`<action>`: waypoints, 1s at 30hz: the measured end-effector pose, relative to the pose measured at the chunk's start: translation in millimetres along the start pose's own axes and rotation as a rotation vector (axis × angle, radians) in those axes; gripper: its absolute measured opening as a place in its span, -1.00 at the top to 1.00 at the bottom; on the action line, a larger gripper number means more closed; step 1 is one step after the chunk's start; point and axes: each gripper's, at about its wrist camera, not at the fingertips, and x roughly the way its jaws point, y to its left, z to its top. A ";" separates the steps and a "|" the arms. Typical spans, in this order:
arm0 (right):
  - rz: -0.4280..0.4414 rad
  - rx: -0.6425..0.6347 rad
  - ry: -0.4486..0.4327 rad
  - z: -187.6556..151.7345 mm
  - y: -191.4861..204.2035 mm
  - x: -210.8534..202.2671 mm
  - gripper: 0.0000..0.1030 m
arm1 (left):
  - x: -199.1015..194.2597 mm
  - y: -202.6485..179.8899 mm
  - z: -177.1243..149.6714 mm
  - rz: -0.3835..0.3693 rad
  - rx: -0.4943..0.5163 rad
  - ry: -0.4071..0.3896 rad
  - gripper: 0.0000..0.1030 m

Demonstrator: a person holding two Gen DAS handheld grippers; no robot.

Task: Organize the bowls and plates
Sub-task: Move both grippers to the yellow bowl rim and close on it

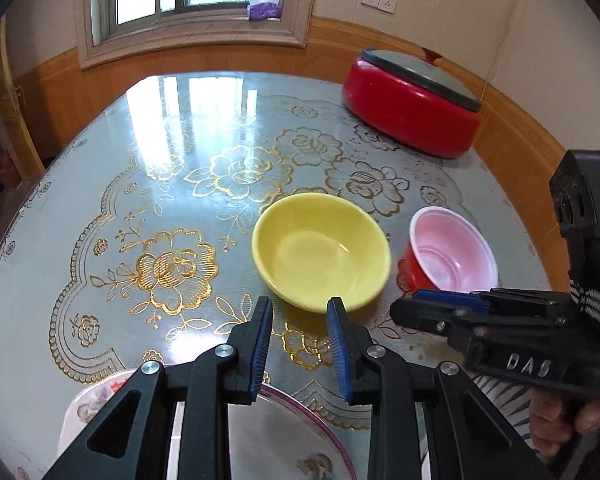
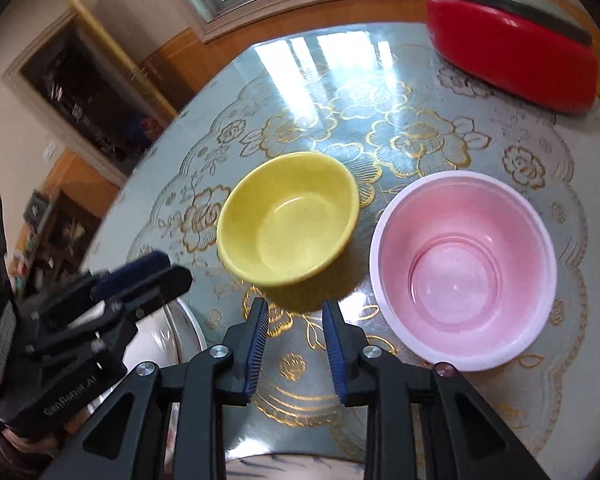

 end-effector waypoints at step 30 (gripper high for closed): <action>-0.374 0.111 -0.045 28.9 16.6 48.1 0.58 | 88.2 11.4 46.0 -0.040 0.231 0.217 0.50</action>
